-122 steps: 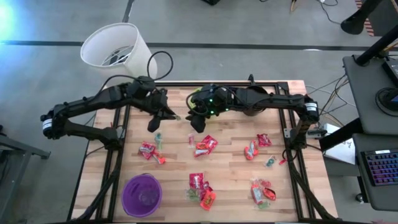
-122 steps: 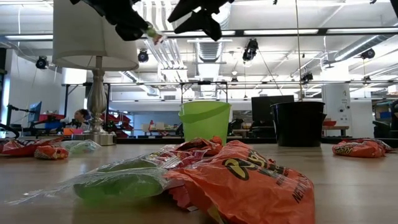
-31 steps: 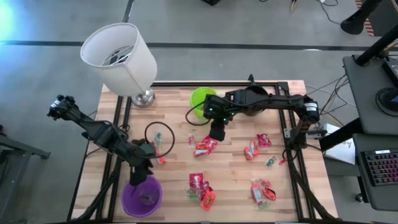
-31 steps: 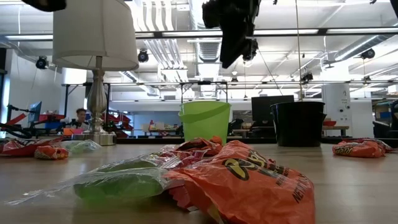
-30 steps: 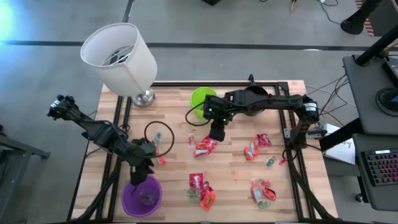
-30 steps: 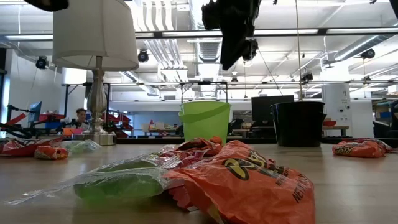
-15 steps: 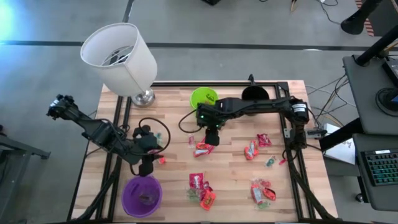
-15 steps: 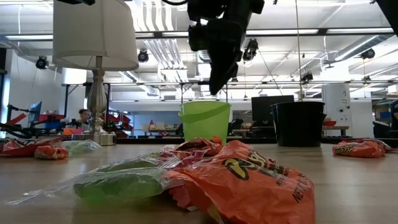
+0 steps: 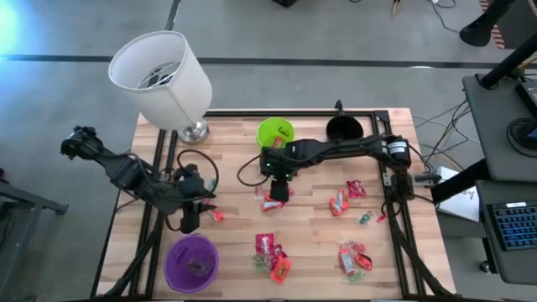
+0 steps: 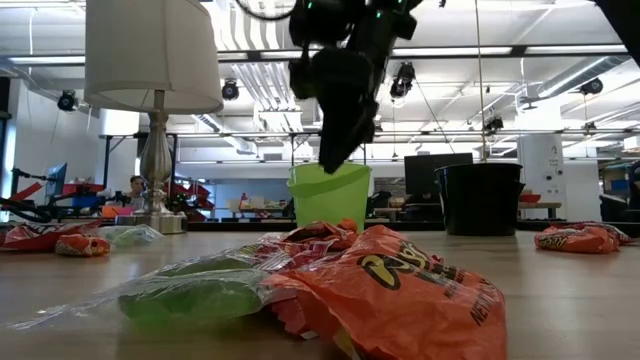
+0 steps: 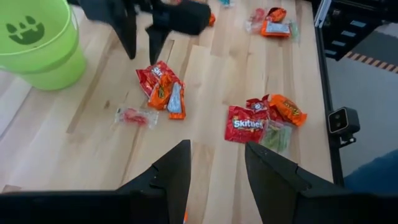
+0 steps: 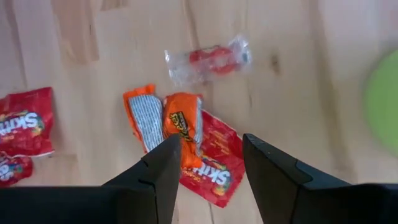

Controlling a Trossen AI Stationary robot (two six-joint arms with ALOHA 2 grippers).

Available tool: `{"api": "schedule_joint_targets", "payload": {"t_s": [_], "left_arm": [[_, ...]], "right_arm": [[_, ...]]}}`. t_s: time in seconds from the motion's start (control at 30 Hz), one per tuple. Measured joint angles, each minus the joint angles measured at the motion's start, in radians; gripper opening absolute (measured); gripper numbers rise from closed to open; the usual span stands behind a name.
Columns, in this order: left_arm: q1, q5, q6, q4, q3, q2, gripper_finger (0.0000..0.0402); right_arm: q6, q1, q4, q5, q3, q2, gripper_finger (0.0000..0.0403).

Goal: Sort candy
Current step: Put the orange chocolate into the green bucket

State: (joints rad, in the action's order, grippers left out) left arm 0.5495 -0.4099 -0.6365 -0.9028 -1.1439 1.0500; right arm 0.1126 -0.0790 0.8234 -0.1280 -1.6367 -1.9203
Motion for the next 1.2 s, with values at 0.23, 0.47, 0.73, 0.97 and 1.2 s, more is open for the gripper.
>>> {"api": "schedule_joint_targets", "payload": {"t_s": [0.23, 0.47, 0.73, 0.97, 1.2], "left_arm": [[0.000, 0.000, 0.000, -0.009, 0.000, -0.025, 0.0134], [0.000, 0.000, 0.000, -0.016, 0.000, -0.031, 0.0134], [0.000, 0.000, 0.000, -0.031, 0.000, -0.031, 0.0134], [0.000, 0.000, 0.000, -0.034, 0.000, -0.031, 0.0134], [0.000, 0.000, 0.000, -0.033, 0.000, -0.031, 0.0134]], "right_arm": [[-0.009, 0.009, 0.001, -0.034, 0.003, -0.065, 0.0164], [-0.019, 0.019, 0.006, -0.062, 0.004, -0.091, 0.0163], [-0.033, 0.020, 0.004, -0.081, 0.021, -0.092, 0.0161], [-0.035, 0.020, -0.015, -0.081, 0.042, -0.094, 0.0162], [-0.025, 0.020, -0.066, -0.081, 0.064, -0.094, 0.0162]]}}
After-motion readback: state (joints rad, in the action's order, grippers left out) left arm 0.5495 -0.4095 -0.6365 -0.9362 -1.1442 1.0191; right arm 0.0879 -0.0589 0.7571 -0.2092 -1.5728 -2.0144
